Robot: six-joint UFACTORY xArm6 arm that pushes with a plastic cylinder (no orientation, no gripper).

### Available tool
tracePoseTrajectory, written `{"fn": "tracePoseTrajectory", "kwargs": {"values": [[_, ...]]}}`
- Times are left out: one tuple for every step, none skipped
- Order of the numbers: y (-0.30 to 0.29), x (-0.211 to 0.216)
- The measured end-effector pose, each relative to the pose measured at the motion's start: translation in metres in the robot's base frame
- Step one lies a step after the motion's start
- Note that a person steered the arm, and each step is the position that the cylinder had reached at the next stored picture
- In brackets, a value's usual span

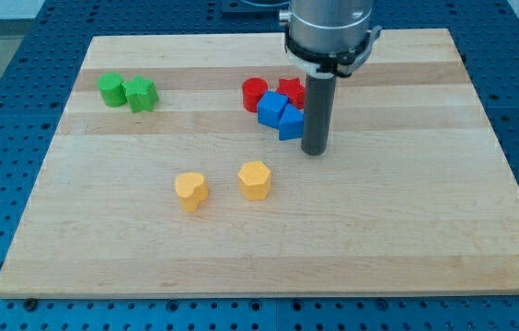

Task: Drag the triangle to the right of the cube

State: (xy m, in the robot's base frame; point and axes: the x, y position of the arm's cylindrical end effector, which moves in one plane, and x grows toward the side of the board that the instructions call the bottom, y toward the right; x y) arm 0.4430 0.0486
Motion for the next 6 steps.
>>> {"fn": "tracePoseTrajectory", "kwargs": {"values": [[-0.017,-0.004],[-0.017,-0.018],[-0.017,-0.034],[-0.017,-0.039],[0.0,-0.015],[0.04,-0.026]]}}
